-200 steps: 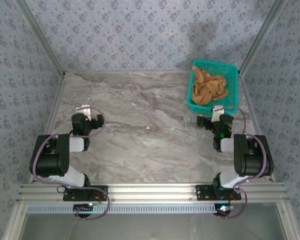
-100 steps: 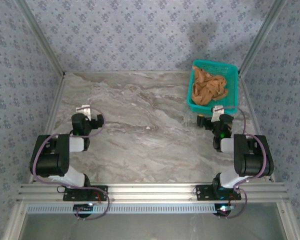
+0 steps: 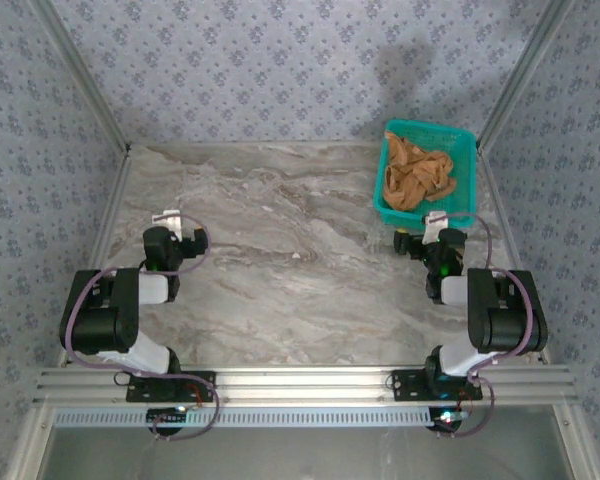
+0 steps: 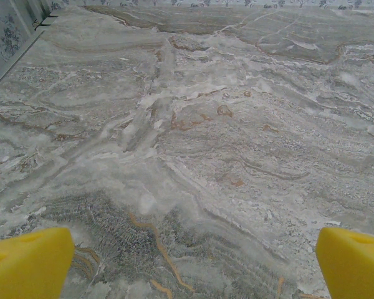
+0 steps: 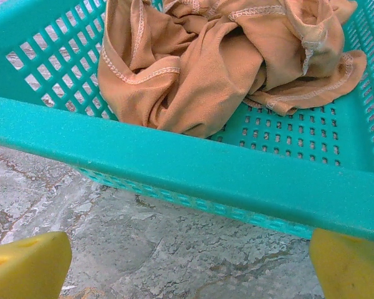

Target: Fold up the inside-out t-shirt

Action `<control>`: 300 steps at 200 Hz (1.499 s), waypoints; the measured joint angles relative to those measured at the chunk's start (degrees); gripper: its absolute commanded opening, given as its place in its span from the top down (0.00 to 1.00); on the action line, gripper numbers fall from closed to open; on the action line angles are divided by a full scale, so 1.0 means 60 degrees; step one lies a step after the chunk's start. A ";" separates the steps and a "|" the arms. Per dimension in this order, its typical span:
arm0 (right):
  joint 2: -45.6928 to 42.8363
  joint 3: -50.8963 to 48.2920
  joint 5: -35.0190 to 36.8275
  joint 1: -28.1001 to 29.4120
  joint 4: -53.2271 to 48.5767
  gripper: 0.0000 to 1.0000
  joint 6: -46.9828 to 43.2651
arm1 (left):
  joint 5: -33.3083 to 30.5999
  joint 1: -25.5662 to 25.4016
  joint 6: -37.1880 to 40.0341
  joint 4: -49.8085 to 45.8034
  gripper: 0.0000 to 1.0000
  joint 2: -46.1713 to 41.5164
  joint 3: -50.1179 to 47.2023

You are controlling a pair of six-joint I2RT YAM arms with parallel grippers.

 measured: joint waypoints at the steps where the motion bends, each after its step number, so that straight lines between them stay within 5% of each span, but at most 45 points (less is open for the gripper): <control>1: 0.0000 0.0000 0.0000 0.0000 0.0004 0.00 0.0000 | 0.0000 0.0000 0.0004 0.0004 0.00 0.0000 0.0000; 39: -0.0616 -0.0233 0.0889 0.0546 -0.0193 0.00 -0.0106 | -0.0211 -0.0117 0.0069 -0.0634 0.00 -0.0481 0.0004; 82: -0.4892 0.0805 0.2586 0.1636 -0.3967 0.00 0.0029 | -0.1257 -0.1963 -0.0375 -0.3668 0.00 -0.5144 0.0426; 111: -0.6196 0.3104 0.4186 0.1581 -0.7147 0.00 0.2987 | -0.1355 -0.2612 -0.2189 -0.5668 0.00 -0.7096 0.1086; 134: -0.6211 0.3818 0.4025 0.0841 -0.8284 0.00 0.4947 | -0.1362 -0.2612 -0.3282 -0.6670 0.00 -0.7377 0.1031; 171: -0.3690 0.5552 0.2692 0.0506 -0.9431 0.06 0.6710 | -0.1778 -0.2612 -0.4484 -0.7683 0.00 -0.7133 0.0160; 220: 0.0419 0.8287 0.0947 0.0506 -0.9857 0.32 0.9227 | -0.1909 -0.2612 -0.5136 -0.7774 0.00 -0.7264 -0.0452; 258: 0.3180 1.0841 0.0903 0.0484 -1.1289 0.31 1.0473 | -0.1902 -0.2612 -0.5198 -0.7705 0.00 -0.7468 -0.0452; 300: 0.4619 1.2477 0.1865 0.0488 -1.3420 0.31 1.1129 | -0.1898 -0.2612 -0.5209 -0.7705 0.00 -0.7420 -0.0455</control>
